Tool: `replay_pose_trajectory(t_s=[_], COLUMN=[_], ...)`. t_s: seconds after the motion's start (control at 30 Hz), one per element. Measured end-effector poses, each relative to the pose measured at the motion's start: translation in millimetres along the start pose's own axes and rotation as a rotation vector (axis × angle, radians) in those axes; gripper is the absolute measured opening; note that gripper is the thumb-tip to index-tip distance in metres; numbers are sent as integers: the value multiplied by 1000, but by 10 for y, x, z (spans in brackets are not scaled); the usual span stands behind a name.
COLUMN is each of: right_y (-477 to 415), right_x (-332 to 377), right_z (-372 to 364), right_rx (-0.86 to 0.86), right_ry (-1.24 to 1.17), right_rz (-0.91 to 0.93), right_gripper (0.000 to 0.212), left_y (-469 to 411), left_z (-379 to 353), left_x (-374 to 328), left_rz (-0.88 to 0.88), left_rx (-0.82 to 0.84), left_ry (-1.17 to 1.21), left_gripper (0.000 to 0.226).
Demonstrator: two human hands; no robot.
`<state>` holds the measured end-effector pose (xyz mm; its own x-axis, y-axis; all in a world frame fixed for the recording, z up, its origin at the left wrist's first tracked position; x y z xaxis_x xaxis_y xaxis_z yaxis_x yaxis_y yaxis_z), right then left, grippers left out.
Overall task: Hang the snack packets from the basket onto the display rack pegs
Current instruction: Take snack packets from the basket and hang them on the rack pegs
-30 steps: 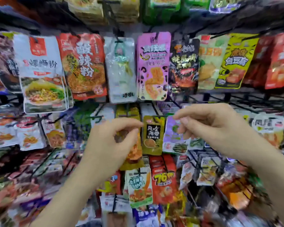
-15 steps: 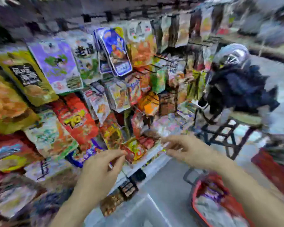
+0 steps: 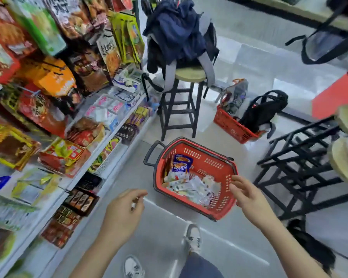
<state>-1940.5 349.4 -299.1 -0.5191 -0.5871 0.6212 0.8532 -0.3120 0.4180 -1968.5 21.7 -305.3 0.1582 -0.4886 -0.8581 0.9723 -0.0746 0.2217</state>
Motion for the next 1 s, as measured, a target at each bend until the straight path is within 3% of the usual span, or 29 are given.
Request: replay_pose_trajectory(t_s=[0.23, 0.4, 0.57, 0.67, 0.77, 0.83, 0.93, 1.0], right_y=[-1120, -1971, -2595, -2858, -3115, -3264, -3477, -3628], right_x=[-1092, -1973, -2598, -2721, -2676, -2565, -2397, -2269], right_z=[107, -630, -1646, -2181, -2613, -2821, -3027, -3104], right_rx=[35, 122, 216, 300, 364, 400, 440, 450], right_ry=[-51, -61, -112, -207, -368, -429, -450, -483], right_rz=[-64, -74, -64, -67, -133, -147, -163, -196], right_gripper=[37, 35, 40, 62, 61, 53, 57, 60], left_y=[-715, -1498, -2582, -3100, -3382, -3479, -3577, -3564], left_z=[-1663, -2772, -3400, -3543, -3629, -3673, -3689, -3750], left_x=[265, 1064, 2002, 2480, 2906, 3104, 3222, 3198], left_rz=[55, 95, 126, 256, 365, 340, 241, 137], left_rx=[100, 244, 214, 192, 233, 258, 221, 271], left_ry=[-138, -332, -584, -655, -685, -704, -687, -741], left_gripper=[39, 49, 55, 59, 58, 50, 33, 36])
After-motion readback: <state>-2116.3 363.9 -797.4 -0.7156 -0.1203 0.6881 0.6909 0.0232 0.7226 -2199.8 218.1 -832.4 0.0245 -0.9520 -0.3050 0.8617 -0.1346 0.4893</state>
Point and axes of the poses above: each hand's wrist, its own y-axis away from the middle knuckle, its own z-axis out of the back of the hand, x = y × z, the point moved 4 cm from there along -y, towards the middle knuckle, and after that the axes turned 12 degrees about y, right-handed, at the moved point
